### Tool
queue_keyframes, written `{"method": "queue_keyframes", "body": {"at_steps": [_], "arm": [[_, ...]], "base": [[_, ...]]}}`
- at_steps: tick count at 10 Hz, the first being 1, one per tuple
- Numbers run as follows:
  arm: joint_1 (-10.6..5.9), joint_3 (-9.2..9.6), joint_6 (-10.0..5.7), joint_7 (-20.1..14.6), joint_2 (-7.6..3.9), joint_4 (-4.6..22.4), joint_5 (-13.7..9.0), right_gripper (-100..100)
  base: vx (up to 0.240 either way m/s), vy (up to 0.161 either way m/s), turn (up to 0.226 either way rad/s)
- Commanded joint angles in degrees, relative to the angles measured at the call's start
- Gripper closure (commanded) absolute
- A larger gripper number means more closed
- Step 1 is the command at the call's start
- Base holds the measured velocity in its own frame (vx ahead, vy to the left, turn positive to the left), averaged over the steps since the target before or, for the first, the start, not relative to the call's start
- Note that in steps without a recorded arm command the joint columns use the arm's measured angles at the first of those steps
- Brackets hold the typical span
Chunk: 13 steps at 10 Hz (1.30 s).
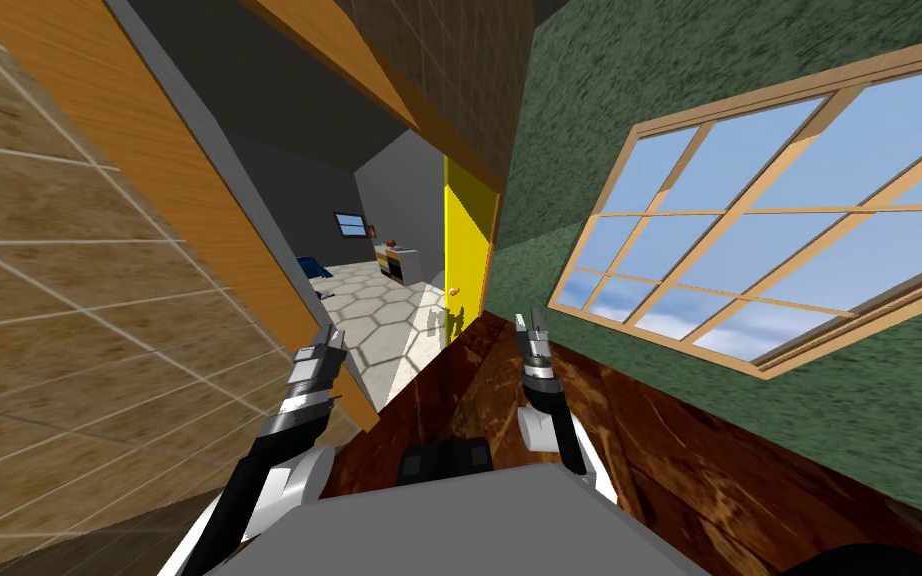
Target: Push the door open
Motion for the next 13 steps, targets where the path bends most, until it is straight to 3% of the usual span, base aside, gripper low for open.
{"method": "queue_keyframes", "body": {"at_steps": [1,13], "arm": [[-0.83,0.05,-0.42,0.0,-0.66,2.3,-0.1,-100],[-6.14,0.28,-2.61,-0.2,-3.25,15.1,-0.4,-100]], "base": [[0.108,-0.046,0.085],[0.082,-0.048,0.076]]}}
